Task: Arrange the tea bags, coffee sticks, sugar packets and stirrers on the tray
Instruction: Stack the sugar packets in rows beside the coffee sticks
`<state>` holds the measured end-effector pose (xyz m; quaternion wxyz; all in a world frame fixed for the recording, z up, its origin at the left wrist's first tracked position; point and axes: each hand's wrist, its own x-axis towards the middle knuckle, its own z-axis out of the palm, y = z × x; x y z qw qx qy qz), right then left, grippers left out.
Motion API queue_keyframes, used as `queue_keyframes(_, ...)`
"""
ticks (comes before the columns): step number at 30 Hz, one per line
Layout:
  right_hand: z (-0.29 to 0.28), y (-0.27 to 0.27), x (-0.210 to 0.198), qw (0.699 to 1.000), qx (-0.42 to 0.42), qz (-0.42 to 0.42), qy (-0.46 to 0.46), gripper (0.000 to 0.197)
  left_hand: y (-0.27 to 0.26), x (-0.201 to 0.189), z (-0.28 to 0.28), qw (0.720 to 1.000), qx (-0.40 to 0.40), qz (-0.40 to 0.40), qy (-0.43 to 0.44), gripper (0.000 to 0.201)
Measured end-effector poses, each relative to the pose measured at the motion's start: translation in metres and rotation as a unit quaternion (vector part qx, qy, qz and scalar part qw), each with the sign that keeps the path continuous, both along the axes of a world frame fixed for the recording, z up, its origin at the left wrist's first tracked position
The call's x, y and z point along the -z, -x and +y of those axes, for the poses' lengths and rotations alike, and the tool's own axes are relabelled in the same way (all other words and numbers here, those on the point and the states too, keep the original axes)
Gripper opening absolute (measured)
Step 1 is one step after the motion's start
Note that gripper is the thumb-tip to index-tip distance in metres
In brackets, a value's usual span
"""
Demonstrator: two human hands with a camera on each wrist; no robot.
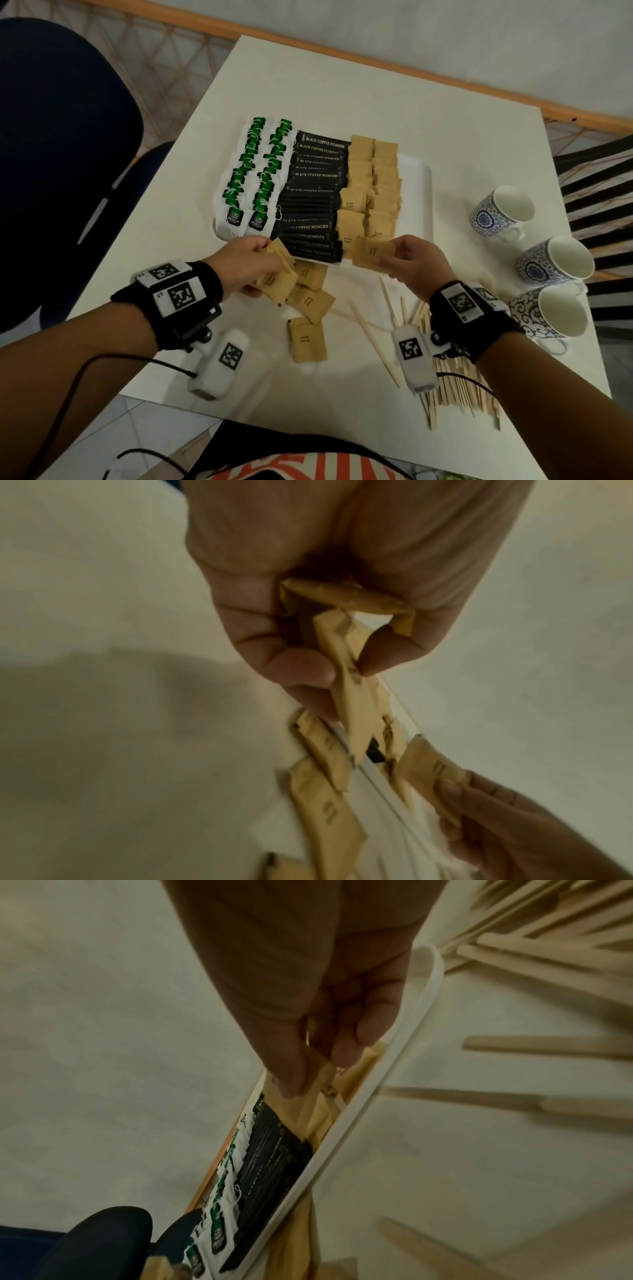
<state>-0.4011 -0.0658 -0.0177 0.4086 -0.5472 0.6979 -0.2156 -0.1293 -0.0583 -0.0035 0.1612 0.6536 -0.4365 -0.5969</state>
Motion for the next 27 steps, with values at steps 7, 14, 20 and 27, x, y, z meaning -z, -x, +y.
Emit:
queue_keyframes(7, -0.016, 0.001, -0.011, 0.998, -0.057, 0.029, 0.006, 0.004, 0.006, 0.000, 0.000, 0.994, 0.005, 0.089, -0.056, 0.021)
queue_keyframes(14, -0.032, -0.014, -0.009, 0.995, -0.081, 0.052, 0.008, 0.017, 0.004, 0.003, -0.002, 0.995, 0.005, 0.084, -0.061, 0.028)
queue_keyframes(20, -0.039, -0.021, -0.012, 0.967, -0.166, 0.190, 0.025, 0.023, -0.002, 0.004, -0.009, 0.995, -0.009, 0.082, -0.060, 0.024)
queue_keyframes(27, -0.055, -0.030, -0.010, 0.947, -0.195, 0.250, 0.043, 0.020, 0.002, 0.001, -0.023, 0.994, -0.022, 0.095, -0.057, 0.021)
